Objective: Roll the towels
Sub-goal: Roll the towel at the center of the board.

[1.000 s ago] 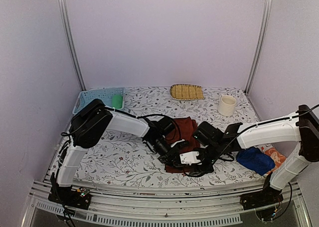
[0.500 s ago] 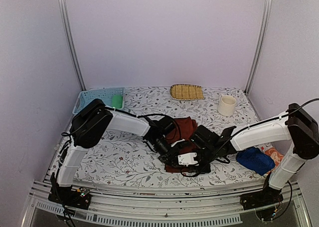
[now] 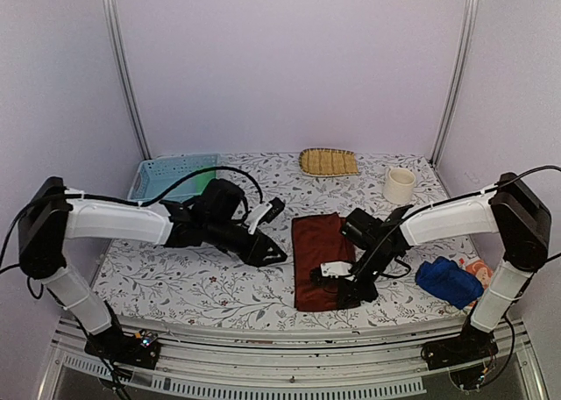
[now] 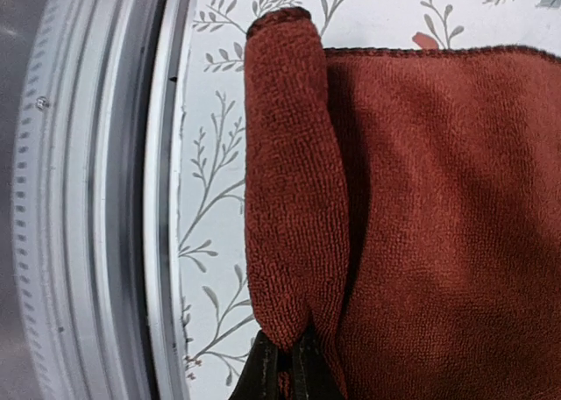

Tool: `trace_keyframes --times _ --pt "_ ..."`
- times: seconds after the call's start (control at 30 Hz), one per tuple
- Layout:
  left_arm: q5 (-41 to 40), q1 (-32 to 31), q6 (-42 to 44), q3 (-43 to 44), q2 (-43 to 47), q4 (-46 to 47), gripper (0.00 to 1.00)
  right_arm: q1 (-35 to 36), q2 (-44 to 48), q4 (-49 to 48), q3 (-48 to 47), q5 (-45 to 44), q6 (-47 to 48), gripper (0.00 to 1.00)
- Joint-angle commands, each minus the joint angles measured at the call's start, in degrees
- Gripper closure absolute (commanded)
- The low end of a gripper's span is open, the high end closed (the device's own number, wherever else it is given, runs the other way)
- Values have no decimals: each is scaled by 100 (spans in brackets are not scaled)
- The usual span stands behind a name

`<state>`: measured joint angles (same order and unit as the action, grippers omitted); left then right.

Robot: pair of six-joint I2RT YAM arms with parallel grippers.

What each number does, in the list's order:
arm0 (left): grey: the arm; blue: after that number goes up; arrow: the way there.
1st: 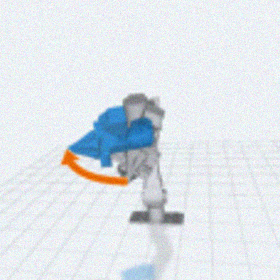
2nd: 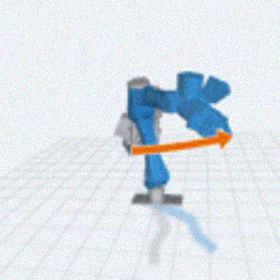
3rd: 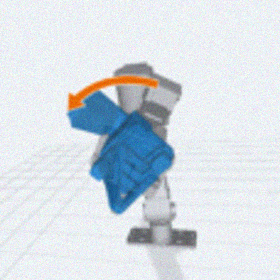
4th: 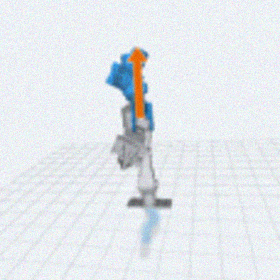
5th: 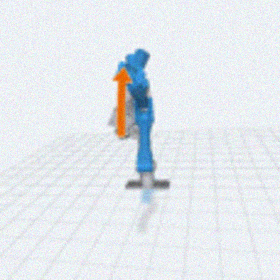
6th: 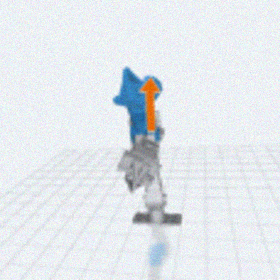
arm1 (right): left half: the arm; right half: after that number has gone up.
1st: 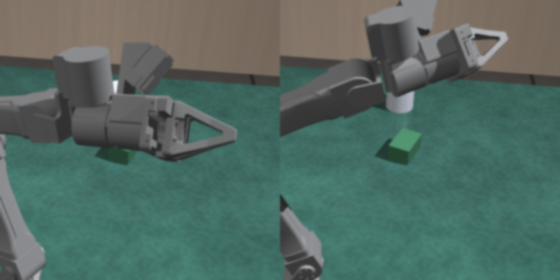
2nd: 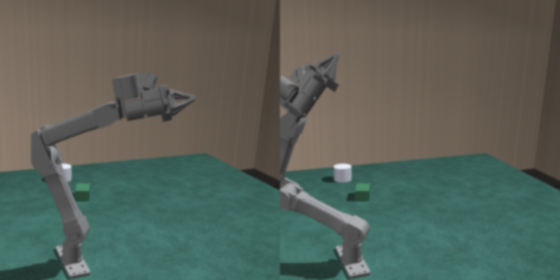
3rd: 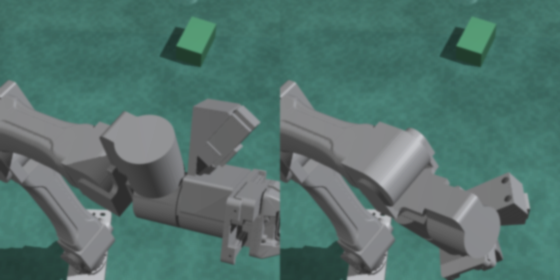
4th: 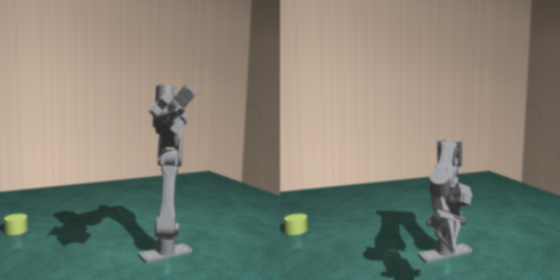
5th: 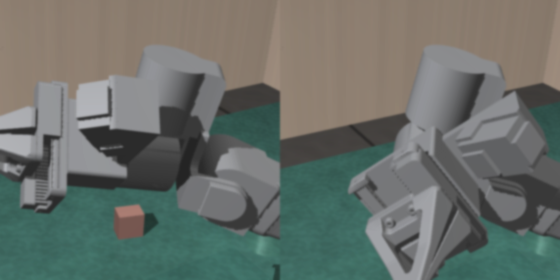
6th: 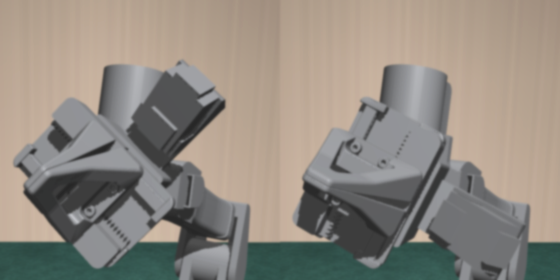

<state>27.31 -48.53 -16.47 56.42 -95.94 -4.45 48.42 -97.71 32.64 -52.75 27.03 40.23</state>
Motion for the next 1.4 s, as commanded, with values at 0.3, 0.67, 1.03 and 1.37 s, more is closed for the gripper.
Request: trace_keyframes --times 0.3,0.67,1.03,1.37 --pt "-2727 -2085 2729 -842 378 1944 61 -1470 -2538 3617 -2092 3366 1360 97" --pt "-2190 -2197 3521 858 -1585 987 61 -1712 -2988 3693 -2214 3409 1380 97" --pt "-2028 -2103 3210 1225 -2162 580 85 -1731 -2931 3623 -2121 3459 1363 97" --pt "-687 -1703 2560 1511 -2201 -160 100 -1916 -1416 3525 -1915 3169 1281 67"
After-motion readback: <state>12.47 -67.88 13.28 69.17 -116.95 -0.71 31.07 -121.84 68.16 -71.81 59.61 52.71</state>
